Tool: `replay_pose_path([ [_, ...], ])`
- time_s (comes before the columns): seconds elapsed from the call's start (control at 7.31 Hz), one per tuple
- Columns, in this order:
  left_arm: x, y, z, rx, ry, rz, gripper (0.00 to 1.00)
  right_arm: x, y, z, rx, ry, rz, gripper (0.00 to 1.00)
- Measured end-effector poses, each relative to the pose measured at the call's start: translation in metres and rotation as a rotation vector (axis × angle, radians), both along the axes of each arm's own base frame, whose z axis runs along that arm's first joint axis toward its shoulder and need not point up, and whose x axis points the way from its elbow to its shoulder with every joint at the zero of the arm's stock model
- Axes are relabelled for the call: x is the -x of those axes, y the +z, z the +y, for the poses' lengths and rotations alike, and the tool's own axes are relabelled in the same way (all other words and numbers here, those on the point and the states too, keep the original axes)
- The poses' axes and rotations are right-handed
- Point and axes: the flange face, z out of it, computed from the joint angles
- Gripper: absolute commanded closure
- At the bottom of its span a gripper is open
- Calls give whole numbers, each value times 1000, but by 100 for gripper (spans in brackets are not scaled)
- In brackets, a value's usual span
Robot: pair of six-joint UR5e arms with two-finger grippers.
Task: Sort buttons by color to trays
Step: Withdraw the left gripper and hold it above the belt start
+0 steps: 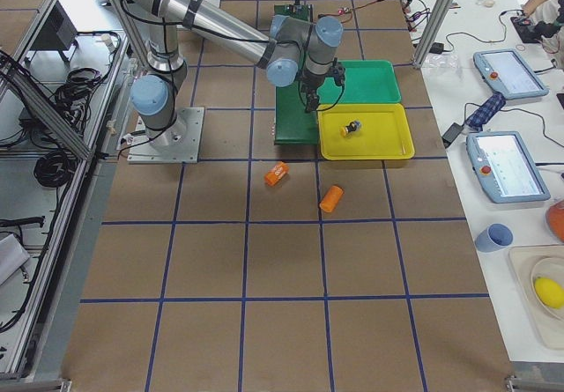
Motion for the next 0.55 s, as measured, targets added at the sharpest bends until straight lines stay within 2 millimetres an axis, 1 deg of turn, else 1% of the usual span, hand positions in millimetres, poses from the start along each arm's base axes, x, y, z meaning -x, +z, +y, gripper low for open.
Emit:
replay_pose_path([
  [0.14,-1,27,3,19,5,-20,0,0,0,0,0,0,0,0],
  [0.27,-5,63,7,20,11,-72,0,0,0,0,-1,0,0,0],
  [0.41,-9,95,15,16,16,-129,0,0,-1,0,-1,0,0,0],
  [0.55,-10,122,26,12,36,-158,0,0,-1,0,-1,0,-1,0],
])
